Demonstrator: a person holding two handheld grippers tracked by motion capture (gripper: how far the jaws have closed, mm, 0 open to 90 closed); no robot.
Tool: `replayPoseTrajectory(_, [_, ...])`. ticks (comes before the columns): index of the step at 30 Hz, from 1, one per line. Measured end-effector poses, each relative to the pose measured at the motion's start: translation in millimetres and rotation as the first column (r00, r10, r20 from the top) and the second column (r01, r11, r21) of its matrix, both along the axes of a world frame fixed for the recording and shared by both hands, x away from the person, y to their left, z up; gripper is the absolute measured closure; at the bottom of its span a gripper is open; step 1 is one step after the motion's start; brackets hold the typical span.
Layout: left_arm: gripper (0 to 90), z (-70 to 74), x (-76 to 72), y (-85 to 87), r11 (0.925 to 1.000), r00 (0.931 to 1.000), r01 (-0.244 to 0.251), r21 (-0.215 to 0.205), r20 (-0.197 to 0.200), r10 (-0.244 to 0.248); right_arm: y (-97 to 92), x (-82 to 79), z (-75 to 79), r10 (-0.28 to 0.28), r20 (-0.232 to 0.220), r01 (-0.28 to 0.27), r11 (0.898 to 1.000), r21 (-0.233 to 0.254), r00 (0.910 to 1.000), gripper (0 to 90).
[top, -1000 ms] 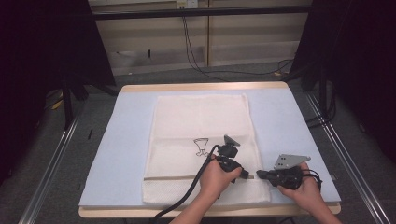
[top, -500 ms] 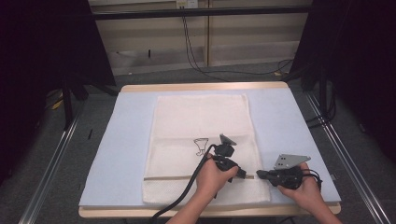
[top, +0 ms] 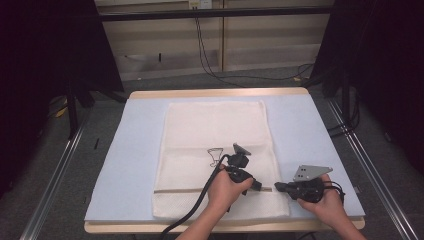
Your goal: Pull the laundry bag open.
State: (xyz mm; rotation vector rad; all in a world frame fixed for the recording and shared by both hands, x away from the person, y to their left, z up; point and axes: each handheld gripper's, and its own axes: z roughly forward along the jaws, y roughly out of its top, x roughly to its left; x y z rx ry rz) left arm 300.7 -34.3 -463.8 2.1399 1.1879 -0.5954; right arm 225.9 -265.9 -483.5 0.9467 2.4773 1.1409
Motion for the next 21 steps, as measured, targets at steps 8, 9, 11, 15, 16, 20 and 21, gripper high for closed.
replayPoseTrajectory(8, [87.3,1.2,2.8,6.1,0.9998,0.9998,0.021,-0.002,-0.007,-0.021,-0.6,0.6,-0.1,0.012,0.003,-0.012,1.000,0.000,0.9999,90.0])
replayPoseTrajectory(9, [87.3,1.4,2.5,6.3,0.9999,0.9999,0.009,-0.006,-0.014,-0.009,-0.6,0.6,0.0,0.012,0.002,-0.012,1.000,-0.001,0.9999,90.0])
replayPoseTrajectory(11, [87.3,1.7,3.3,8.4,0.9999,0.9999,0.010,0.005,-0.008,-0.009,-0.5,0.6,0.0,0.012,0.002,-0.012,1.000,-0.001,0.9999,90.0])
replayPoseTrajectory(15, [87.3,3.4,3.4,12.6,1.0000,1.0000,0.002,0.002,-0.003,-0.002,-0.4,0.3,-0.2,0.009,0.004,-0.009,1.000,0.000,0.9999,90.0])
replayPoseTrajectory(16, [87.3,4.1,3.2,13.4,1.0000,1.0000,0.000,-0.001,-0.006,0.000,-0.8,0.3,-0.2,0.011,0.002,-0.011,1.000,0.001,0.9999,90.0])
replayPoseTrajectory(20, [87.3,4.3,4.4,16.8,1.0000,1.0000,-0.001,0.001,-0.009,0.001,-0.7,0.5,0.0,0.009,0.000,-0.009,1.000,0.001,1.0000,90.0])
replayPoseTrajectory(21, [87.3,4.3,4.1,16.8,1.0000,0.9999,-0.004,-0.007,-0.010,0.004,-0.6,0.5,0.0,0.010,0.001,-0.010,1.000,0.000,1.0000,90.0])
